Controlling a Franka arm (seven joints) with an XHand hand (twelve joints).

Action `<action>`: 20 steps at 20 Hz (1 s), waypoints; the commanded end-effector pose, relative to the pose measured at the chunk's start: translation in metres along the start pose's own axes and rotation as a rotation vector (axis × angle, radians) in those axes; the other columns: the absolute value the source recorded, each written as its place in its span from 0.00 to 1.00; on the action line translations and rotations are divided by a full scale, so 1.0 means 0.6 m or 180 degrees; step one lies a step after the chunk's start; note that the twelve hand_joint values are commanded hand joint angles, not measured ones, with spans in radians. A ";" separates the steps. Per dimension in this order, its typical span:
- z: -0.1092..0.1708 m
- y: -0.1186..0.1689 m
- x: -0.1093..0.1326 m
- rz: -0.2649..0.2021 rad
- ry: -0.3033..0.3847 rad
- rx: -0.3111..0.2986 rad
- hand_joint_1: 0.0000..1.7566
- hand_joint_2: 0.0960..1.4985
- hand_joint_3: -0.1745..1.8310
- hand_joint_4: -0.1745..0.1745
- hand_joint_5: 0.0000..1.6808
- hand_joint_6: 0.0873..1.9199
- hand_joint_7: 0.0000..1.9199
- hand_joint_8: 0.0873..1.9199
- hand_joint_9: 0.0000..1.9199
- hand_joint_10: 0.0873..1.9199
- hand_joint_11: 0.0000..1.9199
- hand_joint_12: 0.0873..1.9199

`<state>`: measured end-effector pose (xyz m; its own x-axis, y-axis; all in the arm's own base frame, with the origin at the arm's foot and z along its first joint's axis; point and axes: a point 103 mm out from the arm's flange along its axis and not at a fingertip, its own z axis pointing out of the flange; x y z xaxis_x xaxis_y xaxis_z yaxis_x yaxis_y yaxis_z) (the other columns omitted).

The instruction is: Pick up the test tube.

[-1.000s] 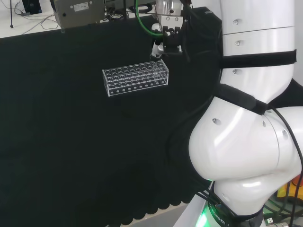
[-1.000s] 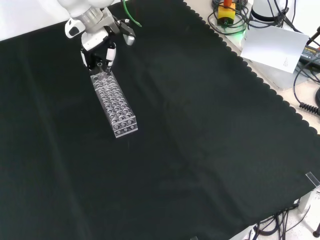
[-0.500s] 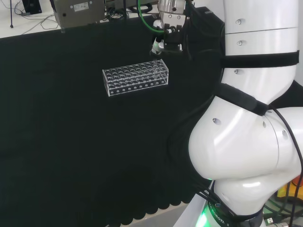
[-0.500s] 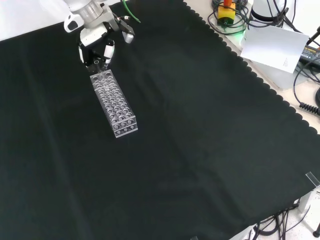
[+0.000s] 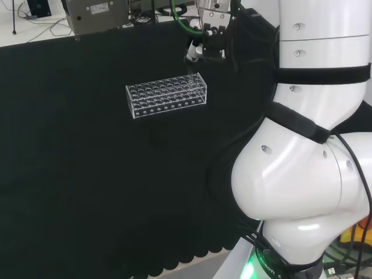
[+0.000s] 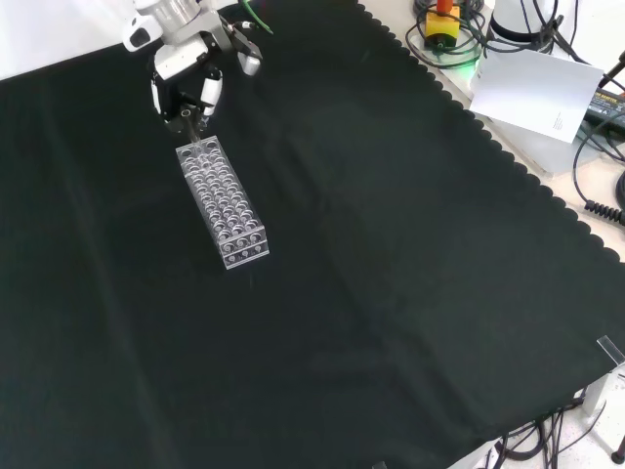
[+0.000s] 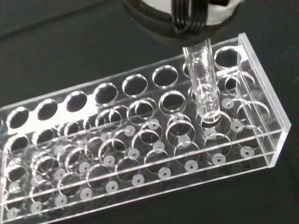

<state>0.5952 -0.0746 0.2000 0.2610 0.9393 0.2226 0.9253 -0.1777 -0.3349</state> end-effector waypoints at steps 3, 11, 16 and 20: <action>-0.035 -0.012 0.003 -0.0041 0.0075 -0.0055 0.80 0.65 0.09 0.00 0.65 0.23 0.63 0.47 0.65 0.25 0.66 0.42; -0.087 -0.037 0.013 -0.0119 0.0141 -0.0136 0.80 0.65 0.09 0.00 0.65 0.23 0.63 0.47 0.65 0.24 0.66 0.42; -0.128 -0.058 0.018 -0.0195 0.0151 -0.0213 0.80 0.65 0.09 0.00 0.65 0.23 0.63 0.47 0.65 0.24 0.66 0.42; -0.154 -0.078 0.024 -0.0239 0.0146 -0.0271 0.80 0.65 0.09 0.00 0.65 0.23 0.63 0.47 0.65 0.24 0.66 0.42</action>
<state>0.5898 -0.0798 0.2832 0.2183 0.9353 0.2784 0.9559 -0.1475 -0.2538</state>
